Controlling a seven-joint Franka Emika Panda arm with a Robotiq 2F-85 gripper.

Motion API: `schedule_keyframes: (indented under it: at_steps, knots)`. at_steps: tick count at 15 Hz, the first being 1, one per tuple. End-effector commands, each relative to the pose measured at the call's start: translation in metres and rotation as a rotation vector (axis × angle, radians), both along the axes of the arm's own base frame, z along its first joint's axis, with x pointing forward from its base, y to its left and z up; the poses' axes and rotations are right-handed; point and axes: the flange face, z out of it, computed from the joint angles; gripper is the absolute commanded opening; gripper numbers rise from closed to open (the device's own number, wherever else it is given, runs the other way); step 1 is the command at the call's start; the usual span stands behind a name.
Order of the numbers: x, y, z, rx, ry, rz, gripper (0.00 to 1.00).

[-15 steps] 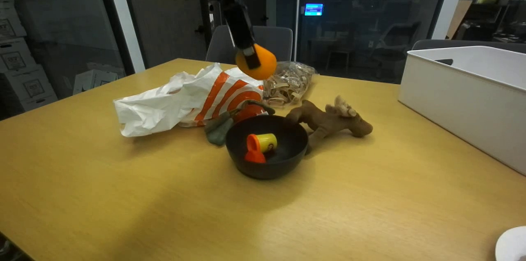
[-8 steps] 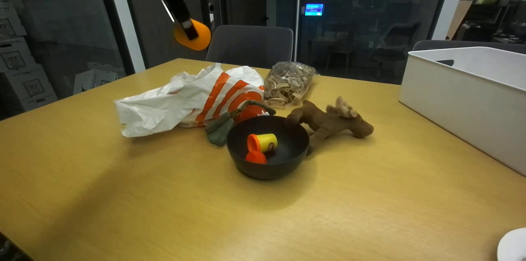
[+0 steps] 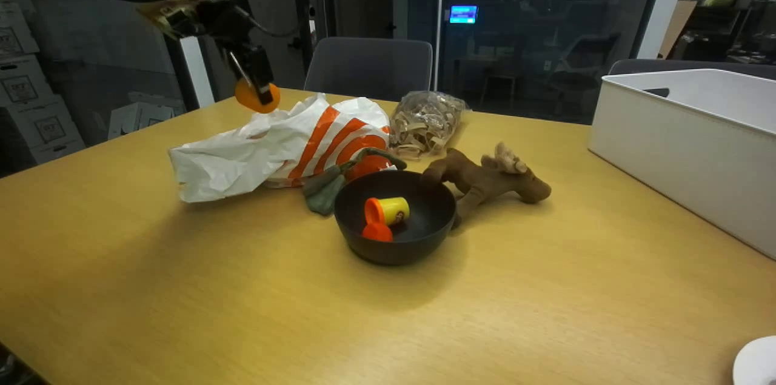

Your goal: Move all the objects from the bowl into the plastic, one at a time

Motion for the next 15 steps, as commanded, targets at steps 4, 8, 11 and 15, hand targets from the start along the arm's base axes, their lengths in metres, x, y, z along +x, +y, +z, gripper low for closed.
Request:
schedule_keyframes:
  at_steps: [4, 8, 11, 15]
  knots:
    - [0.029, -0.009, -0.058, -0.01, 0.184, 0.184, 0.58]
    - [0.044, -0.029, -0.071, -0.153, 0.159, 0.141, 0.68]
    - [0.05, -0.04, -0.071, -0.168, 0.156, 0.119, 1.0]
    - [0.042, -0.057, -0.04, -0.055, 0.132, 0.128, 1.0]
